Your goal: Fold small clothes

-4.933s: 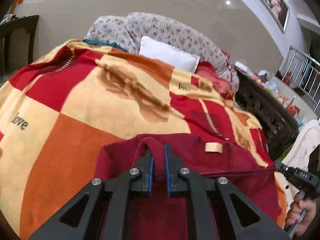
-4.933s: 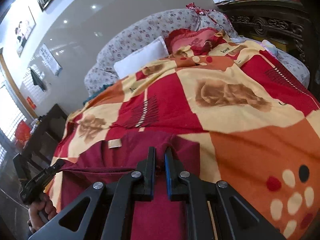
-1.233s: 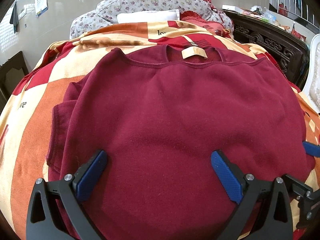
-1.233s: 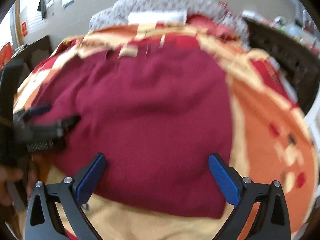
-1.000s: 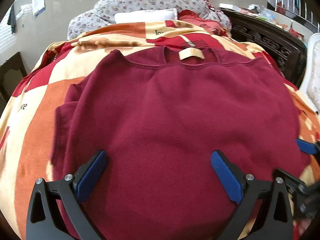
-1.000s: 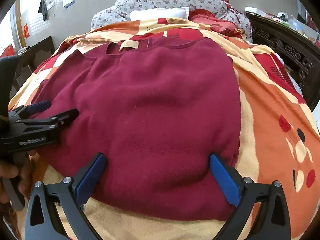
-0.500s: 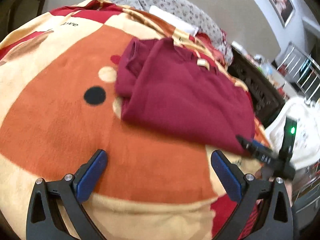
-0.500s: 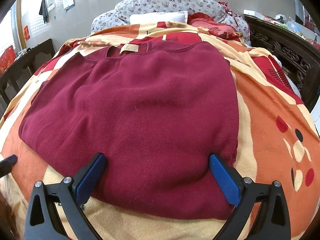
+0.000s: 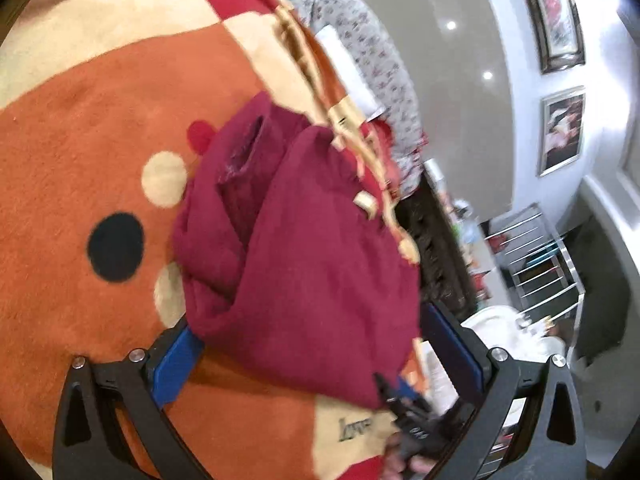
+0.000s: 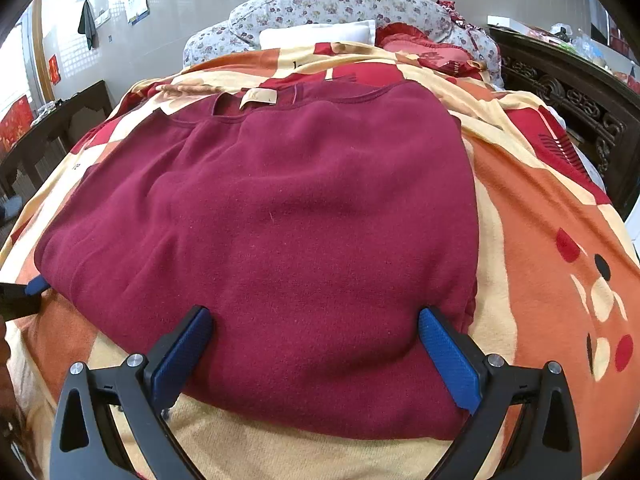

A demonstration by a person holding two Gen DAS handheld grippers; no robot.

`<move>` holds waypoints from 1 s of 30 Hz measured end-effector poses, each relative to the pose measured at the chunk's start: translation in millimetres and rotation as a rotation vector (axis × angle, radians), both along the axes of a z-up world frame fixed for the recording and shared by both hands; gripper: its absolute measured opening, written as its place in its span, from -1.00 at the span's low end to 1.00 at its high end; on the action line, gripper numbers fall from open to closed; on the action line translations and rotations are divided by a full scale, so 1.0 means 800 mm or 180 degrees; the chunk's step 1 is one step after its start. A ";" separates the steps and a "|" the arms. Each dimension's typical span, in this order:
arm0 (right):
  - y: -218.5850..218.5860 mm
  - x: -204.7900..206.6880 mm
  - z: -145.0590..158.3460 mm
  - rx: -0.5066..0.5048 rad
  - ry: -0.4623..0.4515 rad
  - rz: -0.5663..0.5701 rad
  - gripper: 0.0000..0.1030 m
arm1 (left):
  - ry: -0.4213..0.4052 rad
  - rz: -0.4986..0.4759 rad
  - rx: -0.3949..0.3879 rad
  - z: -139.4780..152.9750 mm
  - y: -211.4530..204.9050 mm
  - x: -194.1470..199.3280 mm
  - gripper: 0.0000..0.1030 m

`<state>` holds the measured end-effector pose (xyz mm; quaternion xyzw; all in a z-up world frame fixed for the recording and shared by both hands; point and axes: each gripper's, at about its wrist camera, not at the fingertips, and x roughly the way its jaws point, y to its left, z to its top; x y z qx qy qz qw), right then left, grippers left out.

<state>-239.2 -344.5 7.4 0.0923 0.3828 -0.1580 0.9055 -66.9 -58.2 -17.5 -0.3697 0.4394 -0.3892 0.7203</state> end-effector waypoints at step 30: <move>0.037 0.111 0.154 0.1311 -0.0352 0.0962 1.00 | -0.1153 0.0560 0.1077 0.024 -0.008 -0.049 -0.83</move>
